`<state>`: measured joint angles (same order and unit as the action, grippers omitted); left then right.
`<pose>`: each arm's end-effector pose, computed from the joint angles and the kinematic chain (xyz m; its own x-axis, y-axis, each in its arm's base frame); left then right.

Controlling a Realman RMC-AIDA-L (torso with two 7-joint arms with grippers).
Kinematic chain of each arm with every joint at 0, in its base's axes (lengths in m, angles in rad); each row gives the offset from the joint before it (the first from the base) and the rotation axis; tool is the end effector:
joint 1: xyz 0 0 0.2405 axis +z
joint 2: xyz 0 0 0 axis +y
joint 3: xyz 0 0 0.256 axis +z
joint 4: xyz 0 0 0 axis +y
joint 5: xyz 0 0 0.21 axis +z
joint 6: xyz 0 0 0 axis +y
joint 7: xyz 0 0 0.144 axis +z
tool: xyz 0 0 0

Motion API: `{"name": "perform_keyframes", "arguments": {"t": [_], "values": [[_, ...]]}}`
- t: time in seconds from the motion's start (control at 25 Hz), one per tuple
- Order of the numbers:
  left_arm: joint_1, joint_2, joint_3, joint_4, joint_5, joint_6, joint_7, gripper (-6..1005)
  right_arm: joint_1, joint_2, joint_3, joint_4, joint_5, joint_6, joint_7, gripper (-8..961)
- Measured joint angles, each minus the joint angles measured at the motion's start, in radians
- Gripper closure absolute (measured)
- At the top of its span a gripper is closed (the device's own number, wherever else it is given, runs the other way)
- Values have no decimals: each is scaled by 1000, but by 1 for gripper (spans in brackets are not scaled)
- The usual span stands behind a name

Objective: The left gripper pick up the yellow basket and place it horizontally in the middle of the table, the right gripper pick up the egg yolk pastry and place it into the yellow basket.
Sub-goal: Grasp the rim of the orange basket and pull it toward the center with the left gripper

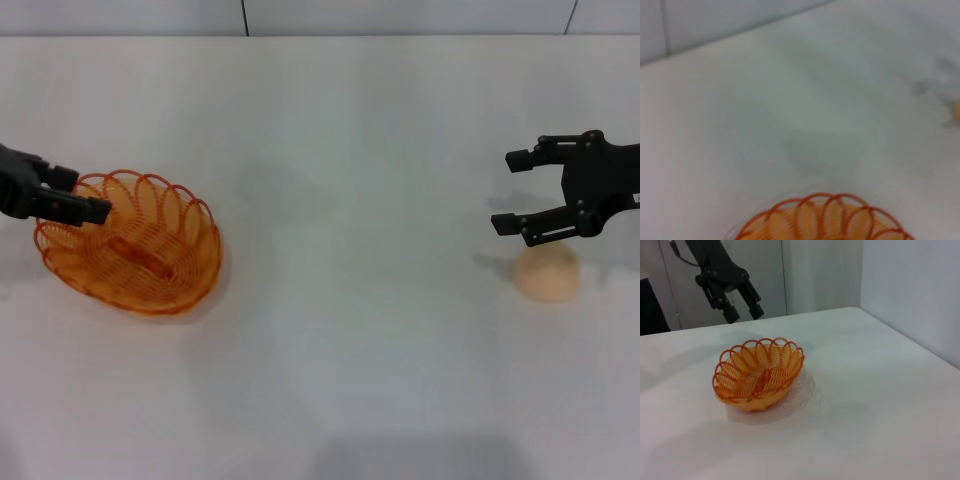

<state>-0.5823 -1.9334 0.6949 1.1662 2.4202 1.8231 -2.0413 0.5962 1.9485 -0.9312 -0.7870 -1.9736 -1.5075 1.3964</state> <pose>-0.2574 0.3453 0.1214 0.7570 0.6472 0.0897 0.6426 -0.7127 -0.2811 0.2389 0.3694 0.0398 0.9529 -0.1375 -0.2703 -0.2055 -0.9481 -0.2425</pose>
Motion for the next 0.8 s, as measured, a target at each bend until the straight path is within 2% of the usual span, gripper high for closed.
{"name": "perform_keyframes", "arguments": {"t": [0.2, 0.36, 0.52, 0.8], "values": [[-55, 31, -1, 8, 141, -8, -140, 287, 1, 1, 0, 0, 0, 1, 0, 109], [-81, 52, 1, 3, 260, -36, -176, 288, 3, 7, 3, 0, 0, 2, 0, 112], [-100, 53, 1, -42, 342, -118, -180, 289, 4, 9, 5, -1, 0, 5, -2, 114], [-107, 45, 1, -160, 372, -271, -163, 291, 4, 12, 5, -1, 0, 18, -7, 119]]}}
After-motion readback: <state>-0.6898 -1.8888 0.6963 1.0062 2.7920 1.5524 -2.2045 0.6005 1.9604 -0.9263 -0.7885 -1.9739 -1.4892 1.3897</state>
